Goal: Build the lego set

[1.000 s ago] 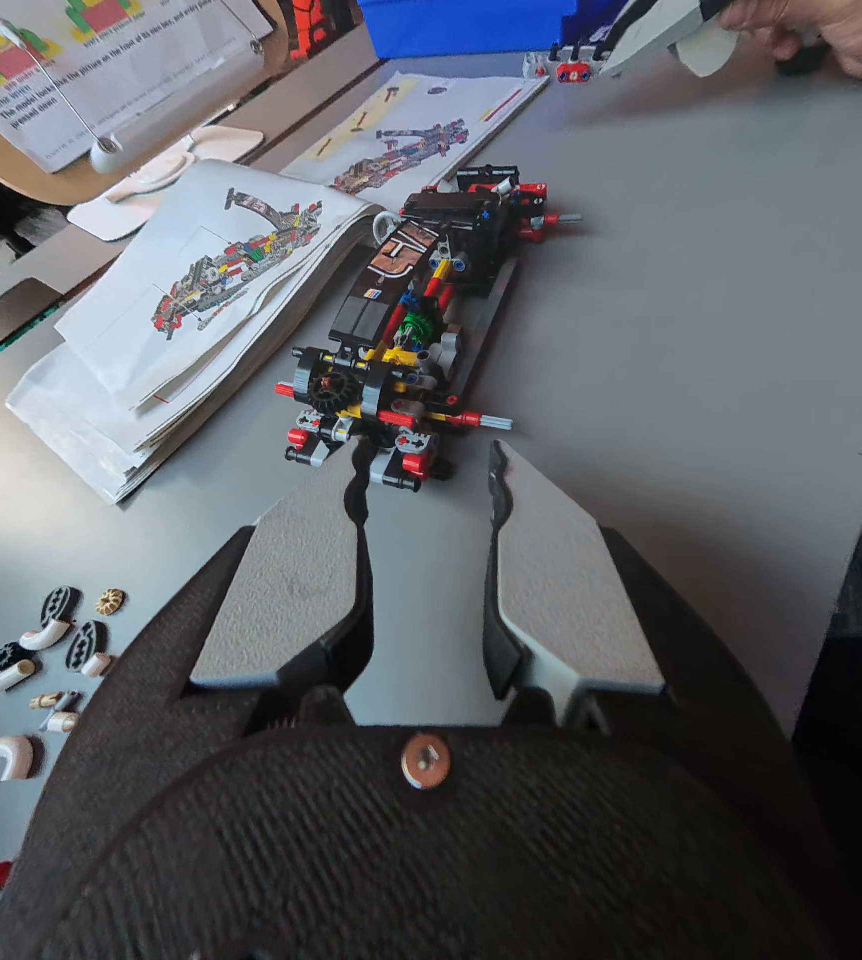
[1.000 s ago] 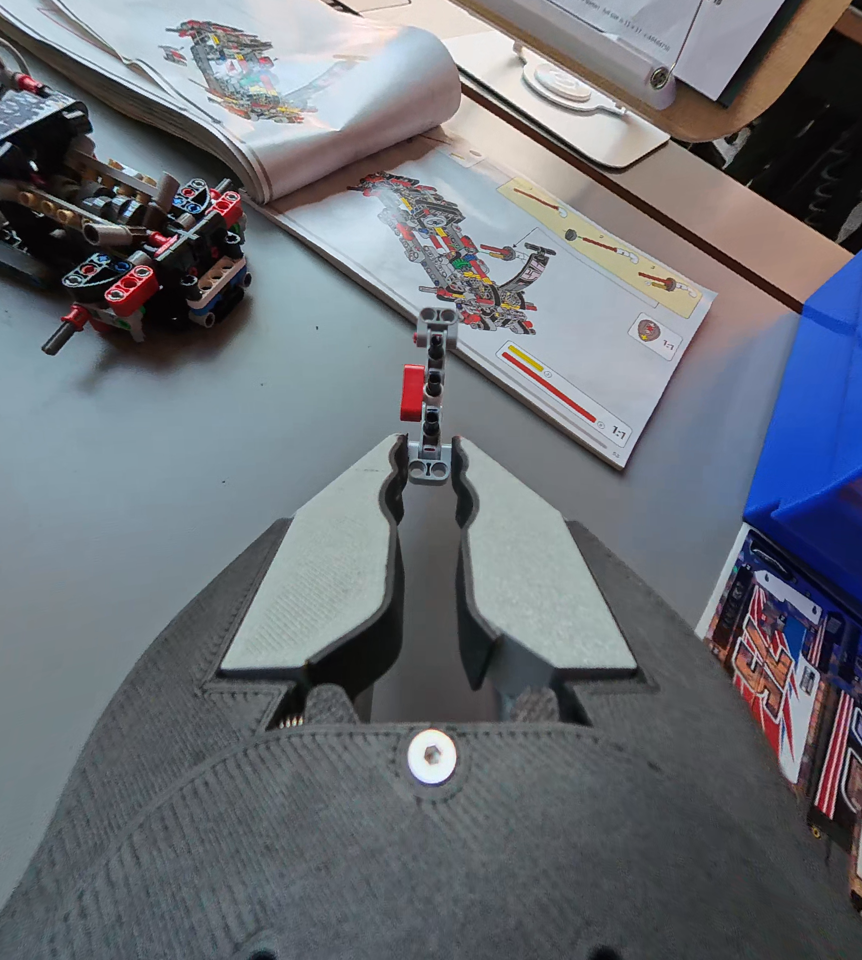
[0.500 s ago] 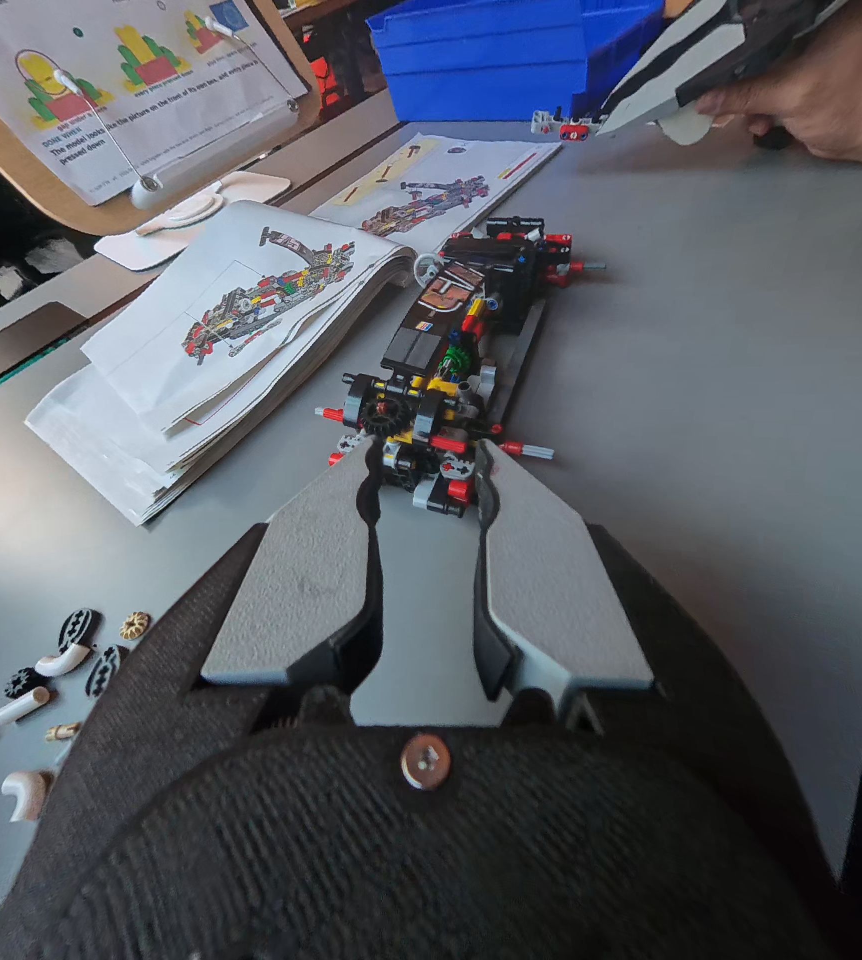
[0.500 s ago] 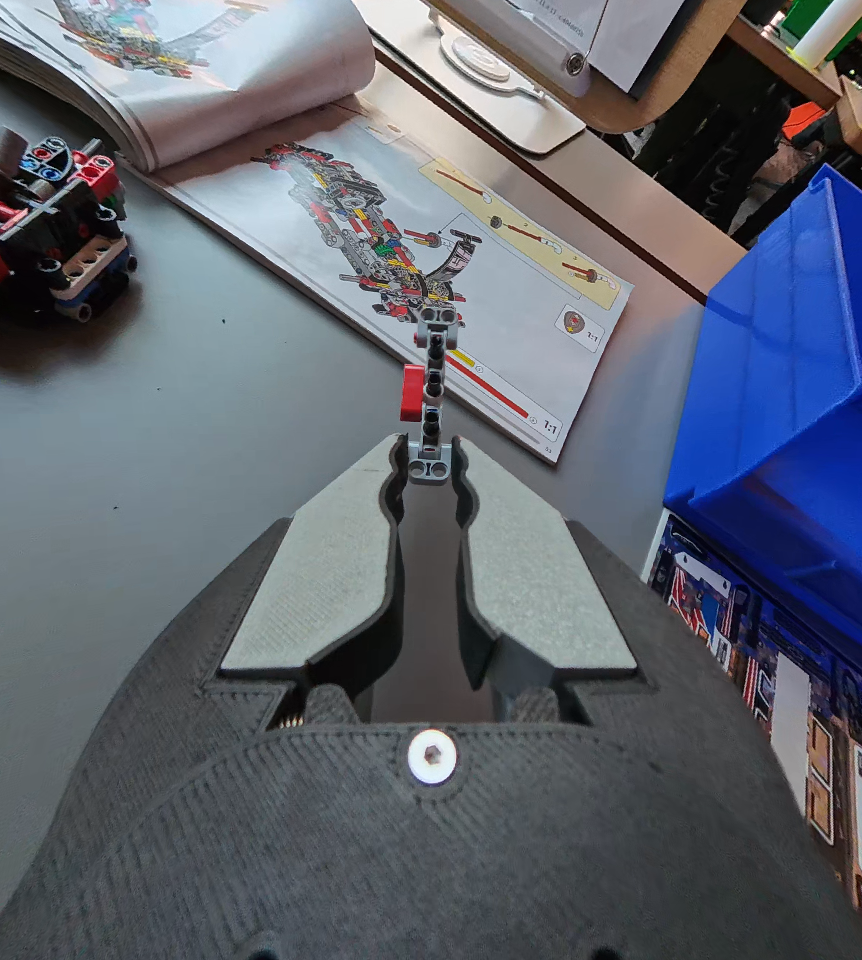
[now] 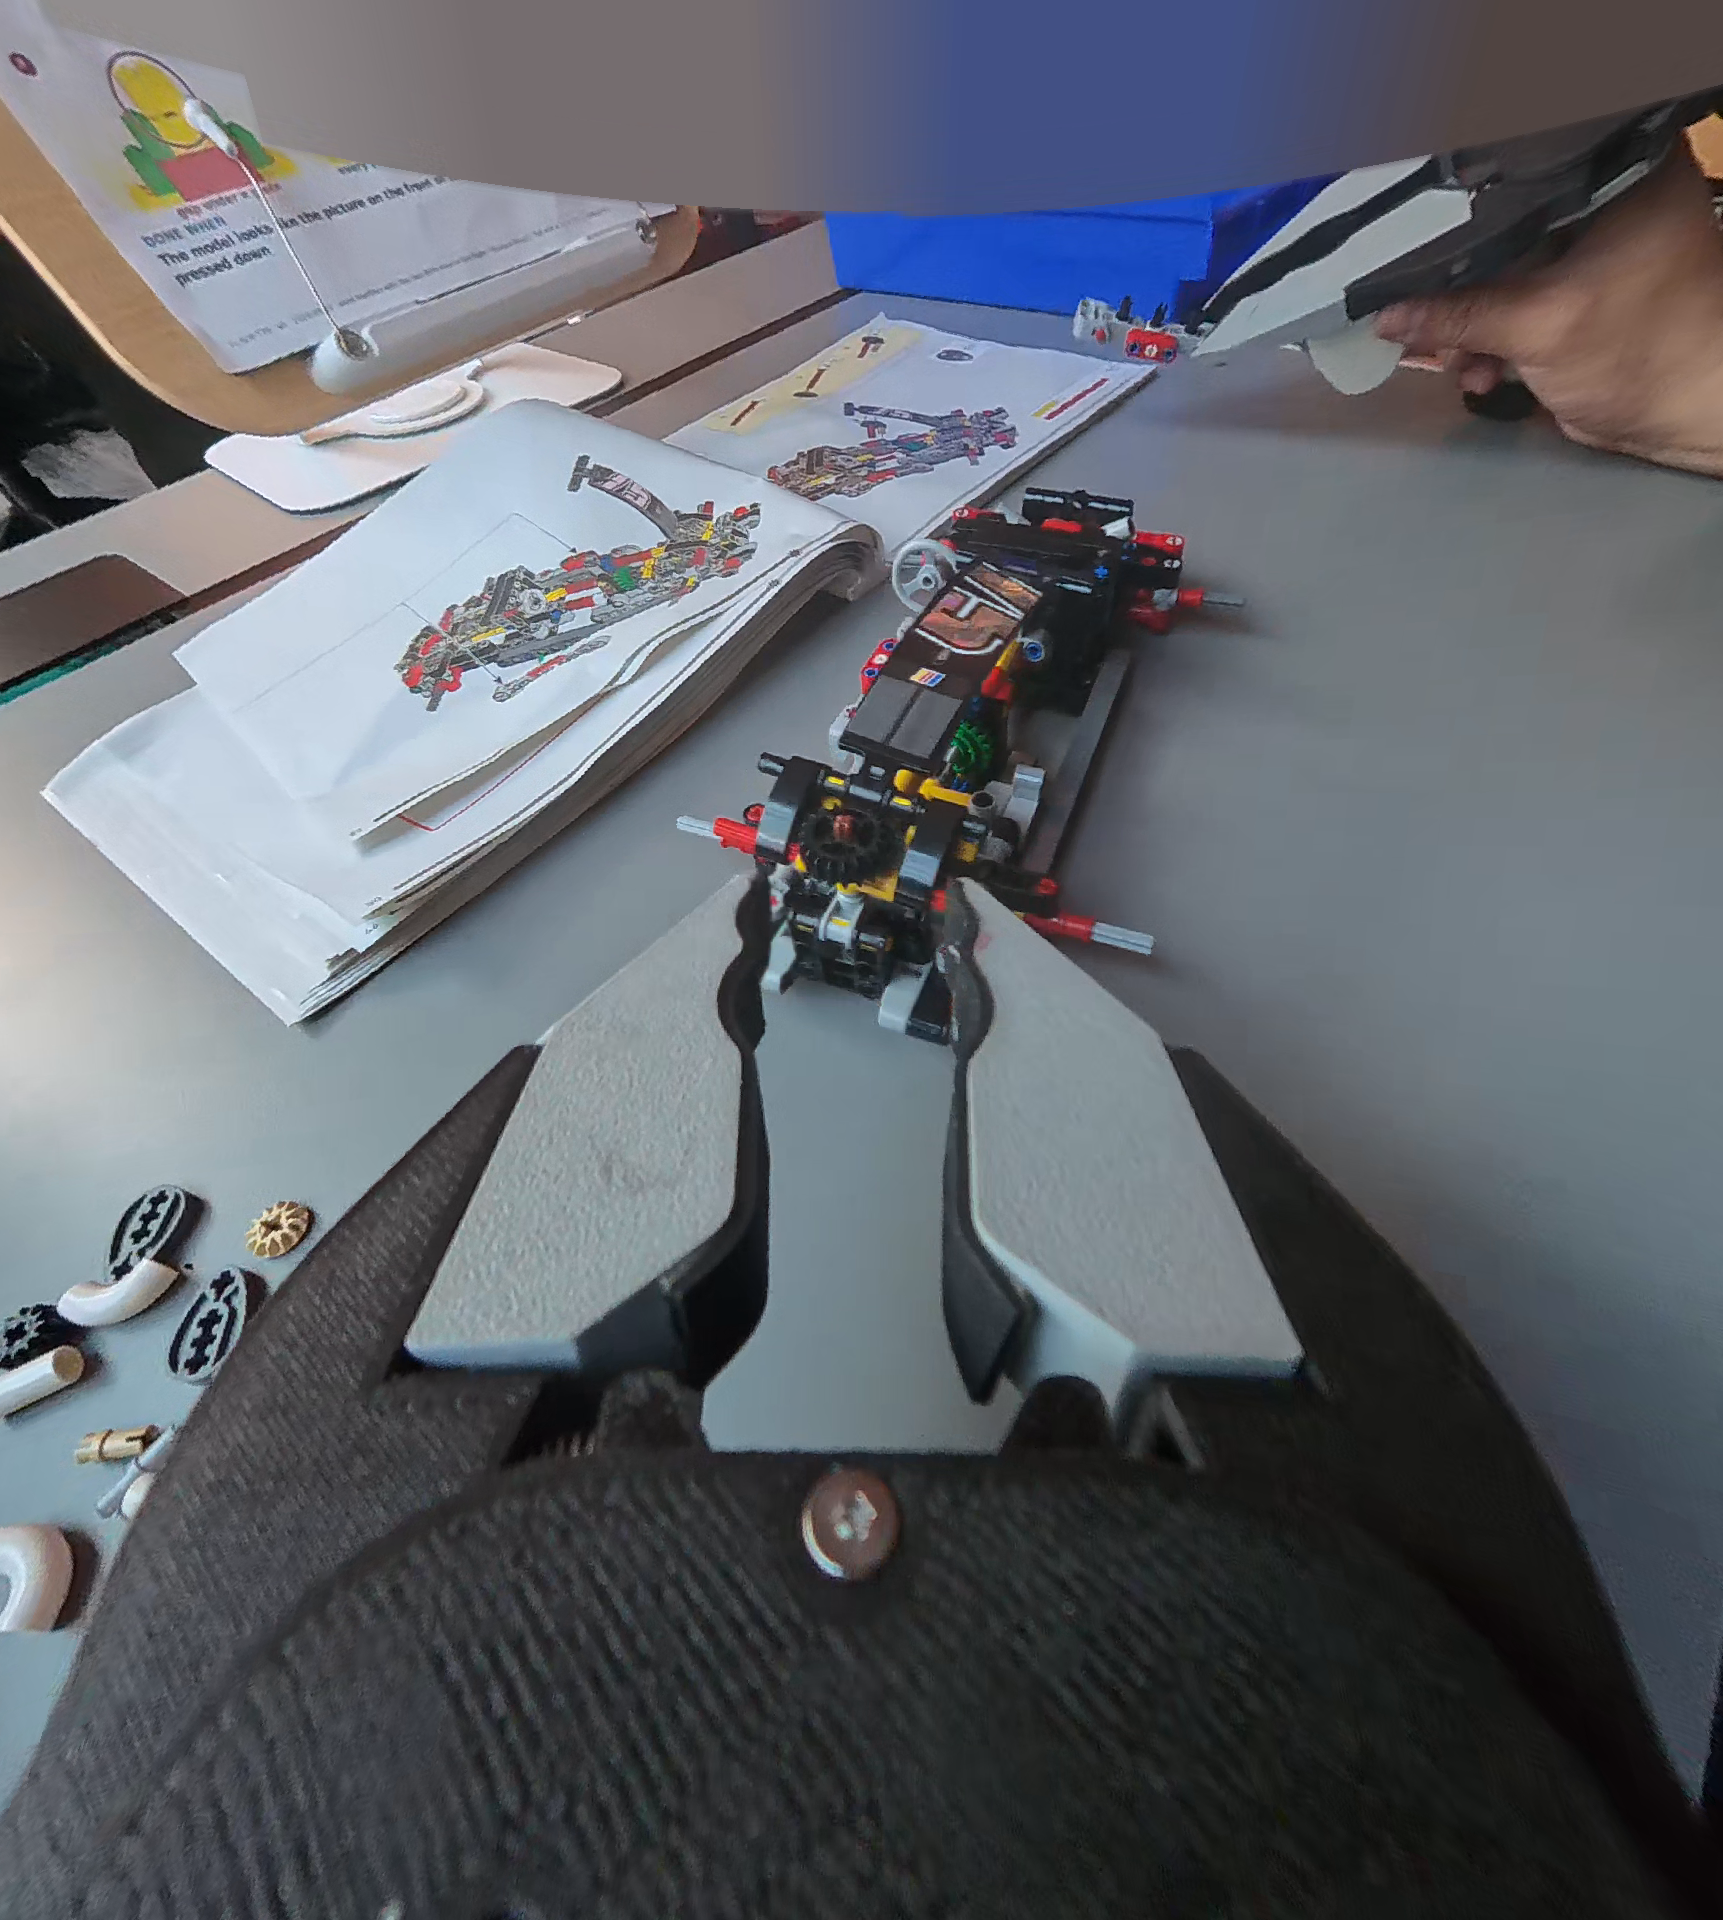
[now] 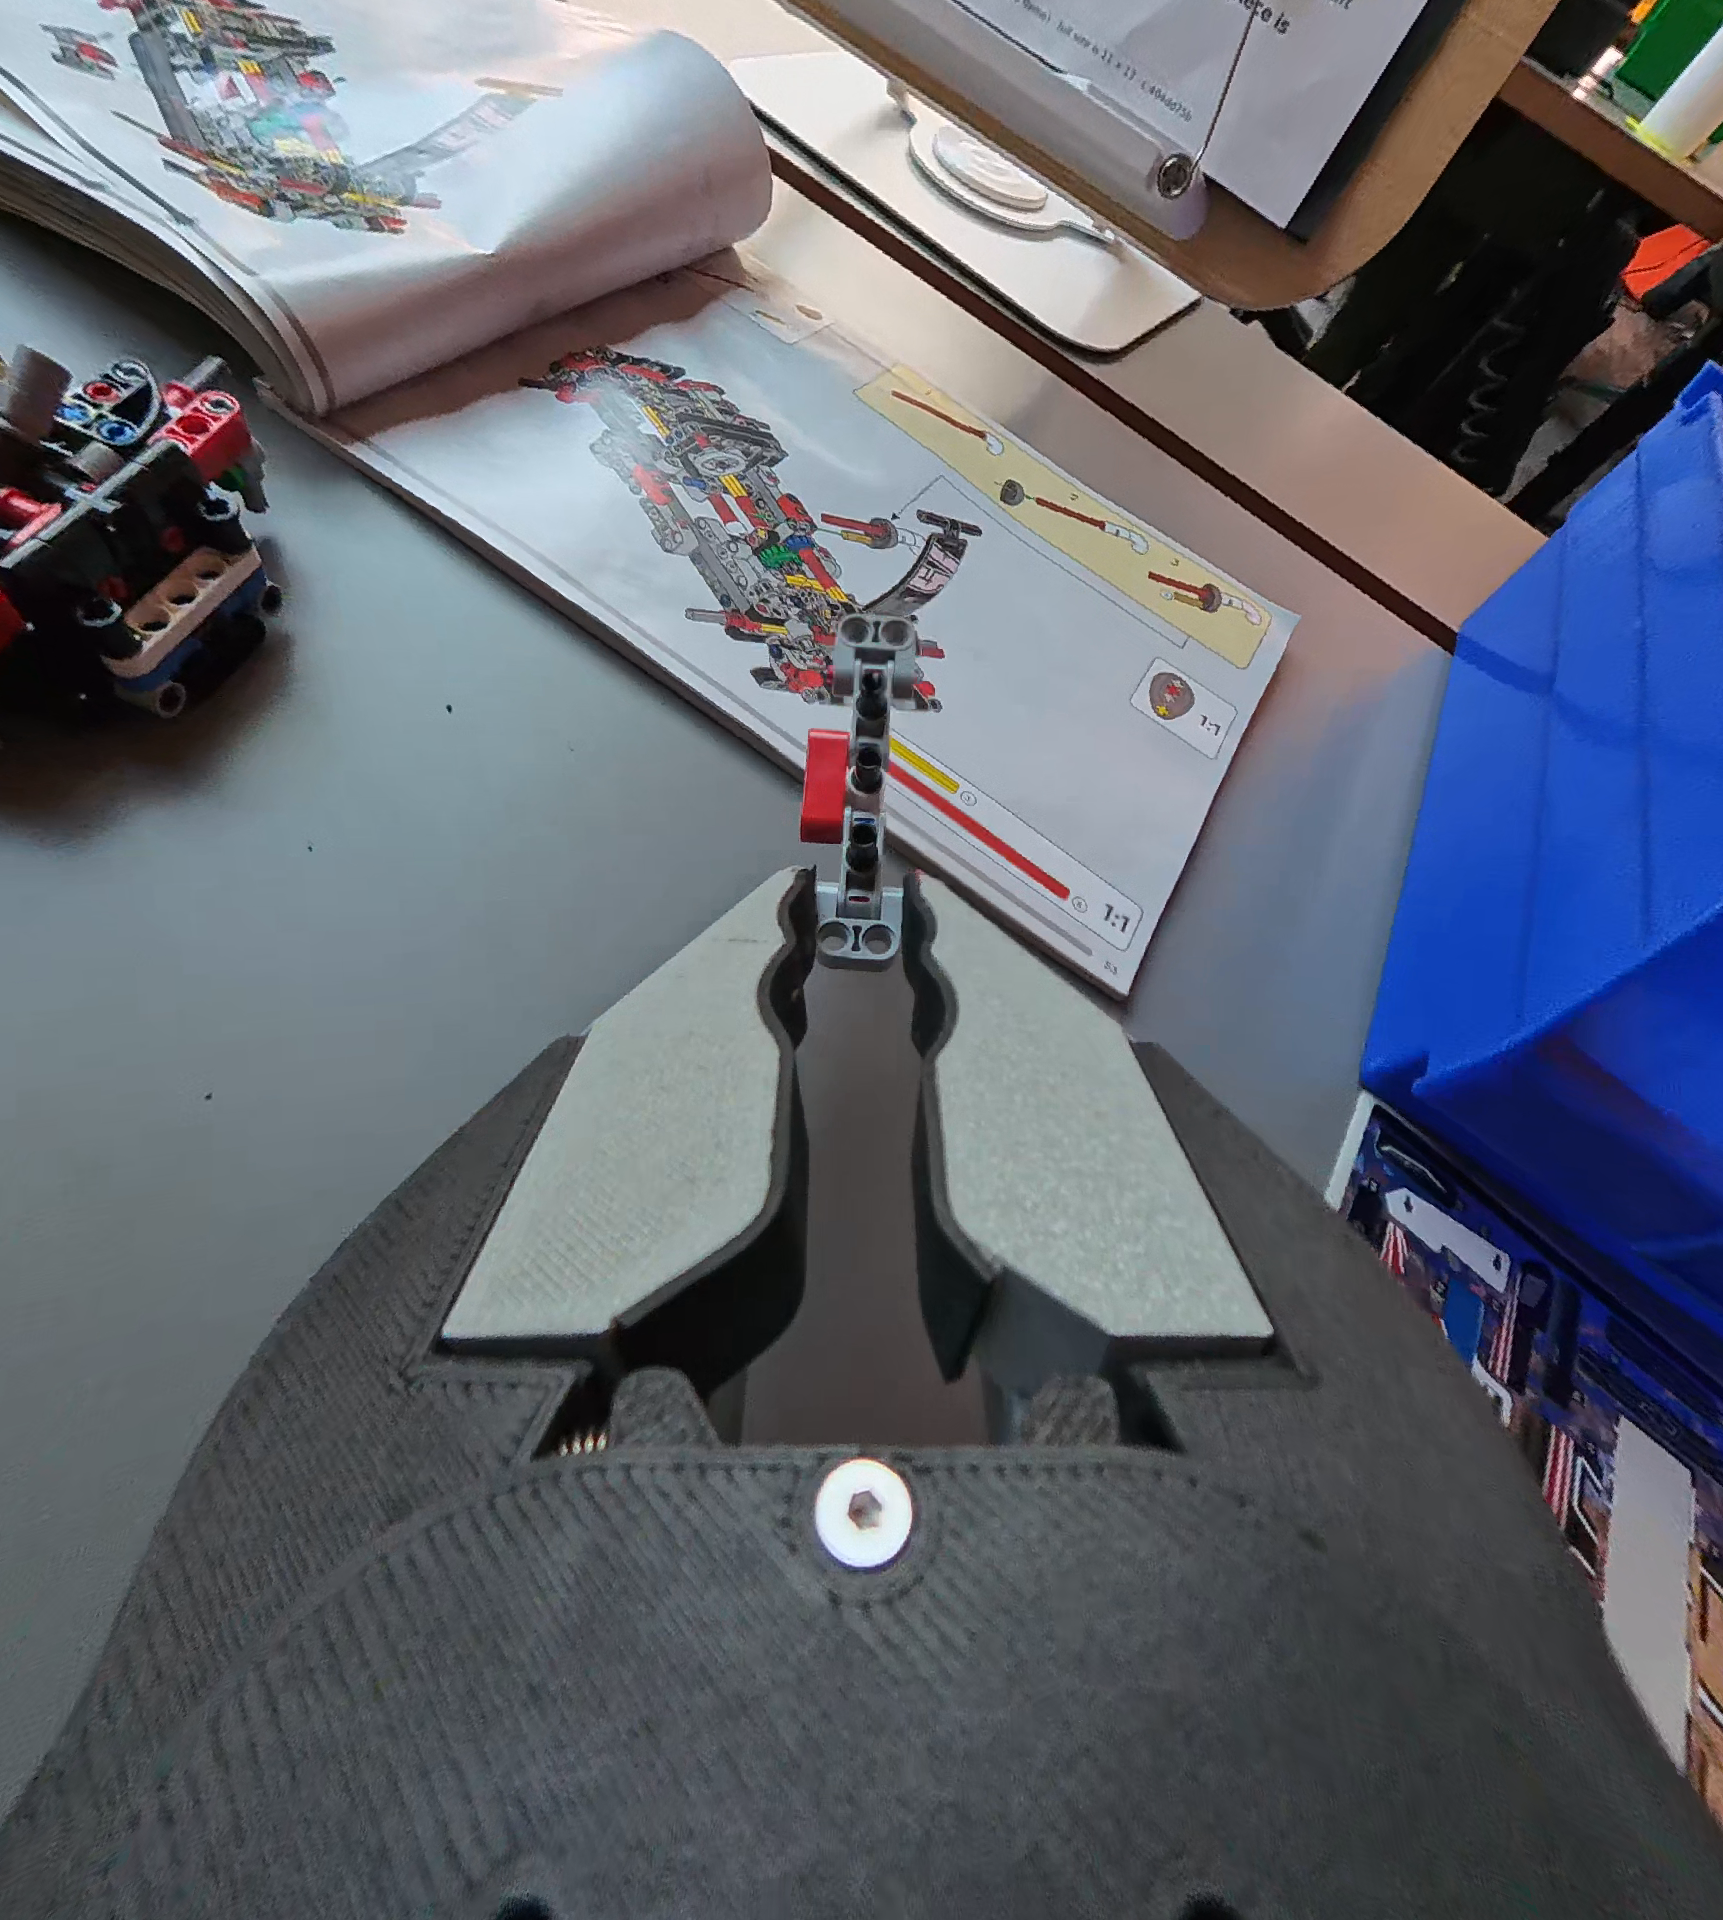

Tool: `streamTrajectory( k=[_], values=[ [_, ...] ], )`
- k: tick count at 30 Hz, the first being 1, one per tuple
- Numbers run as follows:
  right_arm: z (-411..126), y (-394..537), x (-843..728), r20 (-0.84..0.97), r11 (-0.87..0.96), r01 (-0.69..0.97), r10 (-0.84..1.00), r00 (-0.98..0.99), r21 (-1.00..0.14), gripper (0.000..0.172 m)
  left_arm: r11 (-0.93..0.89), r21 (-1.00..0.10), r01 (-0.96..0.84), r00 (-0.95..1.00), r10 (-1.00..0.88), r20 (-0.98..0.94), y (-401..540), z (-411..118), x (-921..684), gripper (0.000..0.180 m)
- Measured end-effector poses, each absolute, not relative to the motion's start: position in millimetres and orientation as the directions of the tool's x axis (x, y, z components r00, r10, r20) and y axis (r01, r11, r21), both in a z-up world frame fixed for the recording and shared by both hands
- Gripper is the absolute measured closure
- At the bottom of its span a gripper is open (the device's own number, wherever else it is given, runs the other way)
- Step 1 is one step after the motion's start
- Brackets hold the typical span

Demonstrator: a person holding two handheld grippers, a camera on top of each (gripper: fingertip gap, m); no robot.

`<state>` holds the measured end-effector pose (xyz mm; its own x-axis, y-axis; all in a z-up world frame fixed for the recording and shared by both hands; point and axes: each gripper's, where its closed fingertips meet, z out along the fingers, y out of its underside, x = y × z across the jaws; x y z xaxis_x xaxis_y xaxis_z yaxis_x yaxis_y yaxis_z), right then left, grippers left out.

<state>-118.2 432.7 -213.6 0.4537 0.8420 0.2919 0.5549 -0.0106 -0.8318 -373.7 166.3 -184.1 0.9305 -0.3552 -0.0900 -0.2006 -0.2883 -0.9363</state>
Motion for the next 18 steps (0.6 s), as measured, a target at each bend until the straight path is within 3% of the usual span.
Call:
streamTrajectory(
  k=[10, 15, 18],
  values=[
    [-201, 394, -142, 0.165, 0.026, 0.446, 0.947, 0.277, -0.895, 0.158, -0.274, -0.935, -0.226, 0.932, -0.339, -0.127, 166, -183, -374, 0.147],
    [-163, 345, -149, 0.325, 0.252, 0.325, 0.925, 0.195, -0.911, 0.159, -0.282, -0.932, -0.225, 0.921, -0.375, -0.109, 156, -184, -357, 0.154],
    [-167, 297, -159, 0.318, 0.286, 0.306, 0.946, 0.061, -0.908, 0.159, -0.337, -0.926, -0.171, 0.918, -0.396, -0.025, 147, -189, -338, 0.151]
  ],
)
